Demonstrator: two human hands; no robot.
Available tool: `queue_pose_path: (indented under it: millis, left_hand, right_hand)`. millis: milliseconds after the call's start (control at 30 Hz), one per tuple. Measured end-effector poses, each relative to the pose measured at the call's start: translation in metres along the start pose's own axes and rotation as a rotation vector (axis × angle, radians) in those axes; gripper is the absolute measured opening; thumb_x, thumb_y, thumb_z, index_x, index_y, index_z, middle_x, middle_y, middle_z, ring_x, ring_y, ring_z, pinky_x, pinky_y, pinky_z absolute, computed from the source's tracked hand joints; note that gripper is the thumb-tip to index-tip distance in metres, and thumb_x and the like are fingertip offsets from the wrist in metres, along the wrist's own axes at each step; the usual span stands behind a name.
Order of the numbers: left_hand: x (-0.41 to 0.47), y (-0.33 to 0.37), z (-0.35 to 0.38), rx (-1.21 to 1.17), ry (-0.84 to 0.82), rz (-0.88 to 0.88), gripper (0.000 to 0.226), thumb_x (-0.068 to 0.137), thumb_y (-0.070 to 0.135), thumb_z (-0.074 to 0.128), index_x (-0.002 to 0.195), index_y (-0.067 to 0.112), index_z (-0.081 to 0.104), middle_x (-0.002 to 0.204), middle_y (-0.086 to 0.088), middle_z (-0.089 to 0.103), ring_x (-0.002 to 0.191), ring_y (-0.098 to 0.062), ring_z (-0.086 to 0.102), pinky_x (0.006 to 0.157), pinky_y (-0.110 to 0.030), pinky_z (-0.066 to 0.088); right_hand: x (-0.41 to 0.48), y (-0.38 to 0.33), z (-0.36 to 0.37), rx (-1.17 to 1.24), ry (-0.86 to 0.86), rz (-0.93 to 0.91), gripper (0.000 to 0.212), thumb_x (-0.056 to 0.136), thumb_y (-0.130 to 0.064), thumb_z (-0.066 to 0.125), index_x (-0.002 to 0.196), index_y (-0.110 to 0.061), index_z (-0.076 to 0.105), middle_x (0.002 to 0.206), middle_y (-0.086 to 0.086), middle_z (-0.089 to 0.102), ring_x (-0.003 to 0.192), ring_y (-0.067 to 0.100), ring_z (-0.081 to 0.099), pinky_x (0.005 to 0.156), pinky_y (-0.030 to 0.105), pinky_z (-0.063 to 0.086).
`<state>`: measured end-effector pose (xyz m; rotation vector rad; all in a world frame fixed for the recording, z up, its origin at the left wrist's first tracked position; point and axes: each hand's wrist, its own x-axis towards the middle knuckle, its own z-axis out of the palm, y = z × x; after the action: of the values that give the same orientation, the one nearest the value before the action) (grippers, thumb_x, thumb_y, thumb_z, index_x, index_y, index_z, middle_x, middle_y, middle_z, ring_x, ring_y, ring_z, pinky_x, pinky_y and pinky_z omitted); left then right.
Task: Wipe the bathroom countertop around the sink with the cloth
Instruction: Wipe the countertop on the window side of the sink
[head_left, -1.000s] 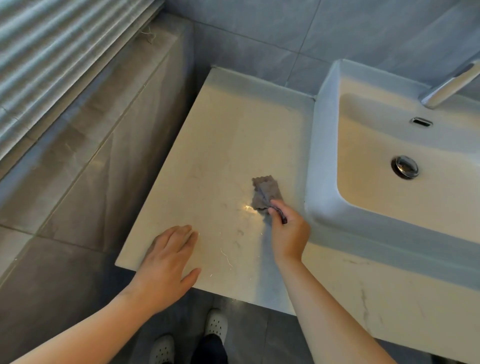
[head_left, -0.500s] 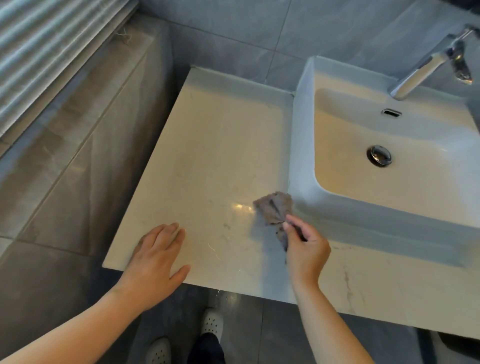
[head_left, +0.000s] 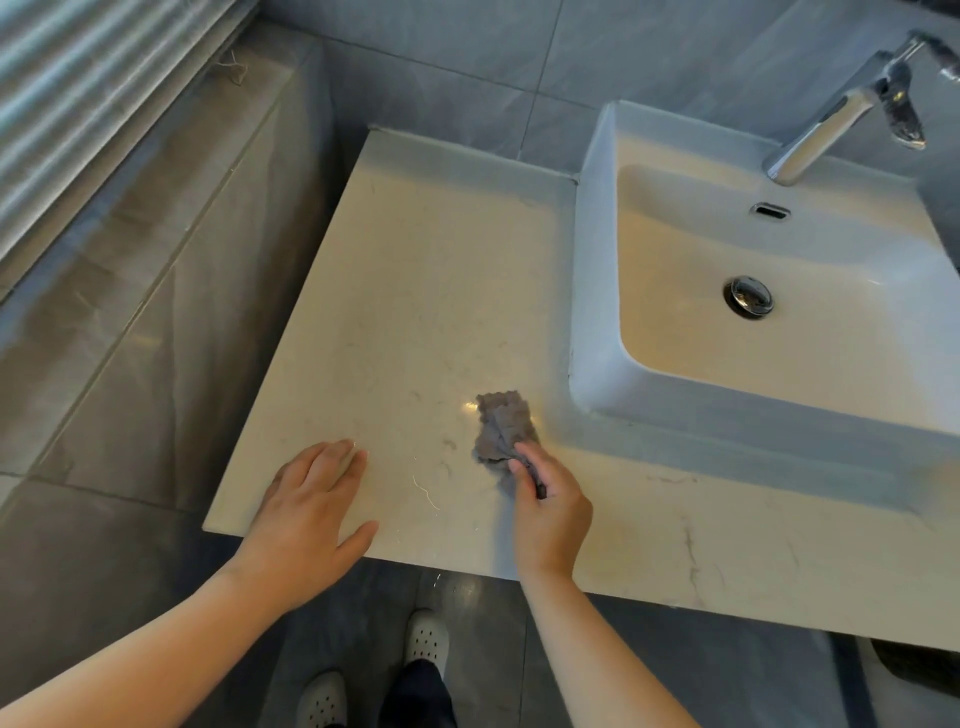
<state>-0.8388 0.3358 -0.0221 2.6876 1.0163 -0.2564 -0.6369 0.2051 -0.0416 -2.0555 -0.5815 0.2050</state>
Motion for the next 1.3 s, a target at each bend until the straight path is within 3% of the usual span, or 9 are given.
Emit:
queue_pose_path:
  millis: [100, 200, 433, 533, 767, 933, 1100, 1233, 1300]
  left_hand:
    - [0.0, -0.002, 0.001, 0.017, -0.009, 0.008, 0.078, 0.081, 0.062, 0.028, 0.138, 0.011, 0.046, 0.144, -0.006, 0.043, 0.129, -0.025, 0.035, 0.102, -0.037, 0.027]
    - [0.001, -0.003, 0.001, 0.012, -0.006, 0.013, 0.082, 0.08, 0.063, 0.024, 0.141, 0.012, 0.042, 0.148, -0.006, 0.037, 0.133, -0.024, 0.029, 0.106, -0.037, 0.024]
    - [0.001, -0.004, -0.001, 0.015, -0.007, 0.031, 0.082, 0.08, 0.062, 0.024, 0.141, 0.01, 0.042, 0.147, -0.008, 0.038, 0.132, -0.026, 0.029, 0.106, -0.041, 0.031]
    - [0.0, -0.004, 0.001, 0.002, -0.014, 0.036, 0.082, 0.08, 0.062, 0.025, 0.14, 0.009, 0.042, 0.147, -0.009, 0.038, 0.131, -0.028, 0.03, 0.106, -0.044, 0.033]
    - [-0.003, -0.007, -0.002, -0.05, -0.018, 0.083, 0.075, 0.09, 0.058, 0.034, 0.149, 0.014, 0.02, 0.157, -0.004, 0.016, 0.143, -0.024, 0.014, 0.114, -0.034, 0.013]
    - [-0.017, -0.023, -0.005, -0.085, 0.044, 0.062, 0.073, 0.084, 0.055, 0.031, 0.134, 0.004, 0.05, 0.14, -0.014, 0.047, 0.128, -0.032, 0.041, 0.106, -0.037, 0.026]
    - [-0.028, -0.044, 0.0, -0.085, 0.048, 0.029, 0.075, 0.083, 0.055, 0.033, 0.133, 0.003, 0.05, 0.141, -0.017, 0.044, 0.13, -0.032, 0.038, 0.107, -0.04, 0.028]
    - [-0.032, -0.052, -0.002, -0.091, 0.052, 0.002, 0.074, 0.083, 0.055, 0.039, 0.137, 0.004, 0.047, 0.144, -0.016, 0.04, 0.132, -0.032, 0.034, 0.106, -0.039, 0.025]
    - [-0.033, -0.054, 0.001, -0.087, 0.043, -0.006, 0.078, 0.083, 0.059, 0.033, 0.14, 0.006, 0.043, 0.147, -0.014, 0.037, 0.135, -0.032, 0.031, 0.107, -0.038, 0.023]
  right_hand:
    - [-0.024, -0.01, 0.008, 0.016, -0.062, -0.025, 0.024, 0.083, -0.013, 0.07, 0.101, -0.027, 0.072, 0.101, -0.022, 0.065, 0.096, -0.004, 0.063, 0.083, 0.014, 0.049]
    - [-0.031, -0.024, 0.003, 0.168, -0.141, 0.116, 0.024, 0.082, -0.009, 0.071, 0.096, -0.028, 0.073, 0.095, -0.022, 0.068, 0.094, -0.007, 0.064, 0.082, 0.011, 0.05]
    - [-0.025, -0.013, -0.045, 0.23, 0.206, 0.167, 0.022, 0.082, -0.004, 0.069, 0.1, -0.016, 0.074, 0.099, -0.006, 0.072, 0.095, -0.002, 0.065, 0.083, 0.009, 0.049]
    - [-0.03, 0.005, -0.05, 0.163, 0.223, 0.197, 0.023, 0.083, -0.007, 0.068, 0.104, -0.016, 0.072, 0.104, -0.003, 0.071, 0.096, -0.008, 0.062, 0.082, 0.004, 0.046]
    - [-0.067, 0.006, -0.024, 0.075, 0.226, 0.183, 0.026, 0.085, -0.014, 0.068, 0.104, -0.032, 0.068, 0.105, -0.01, 0.07, 0.1, -0.001, 0.063, 0.086, 0.014, 0.05]
    - [-0.102, -0.018, 0.004, 0.071, 0.103, 0.122, 0.029, 0.082, -0.01, 0.071, 0.099, -0.034, 0.07, 0.101, -0.018, 0.069, 0.098, -0.005, 0.062, 0.087, 0.013, 0.049]
    - [-0.11, -0.043, 0.013, 0.209, -0.131, 0.239, 0.025, 0.08, -0.009, 0.073, 0.09, -0.033, 0.074, 0.092, -0.018, 0.072, 0.092, -0.006, 0.065, 0.085, 0.017, 0.053]
    - [-0.088, -0.052, -0.002, 0.325, -0.044, 0.277, 0.025, 0.081, -0.01, 0.071, 0.086, -0.034, 0.076, 0.088, -0.008, 0.075, 0.078, 0.015, 0.068, 0.074, 0.031, 0.055]
    - [-0.062, -0.051, -0.011, 0.31, 0.036, 0.226, 0.025, 0.082, -0.009, 0.071, 0.09, -0.032, 0.076, 0.089, -0.009, 0.074, 0.08, 0.016, 0.068, 0.076, 0.033, 0.055]
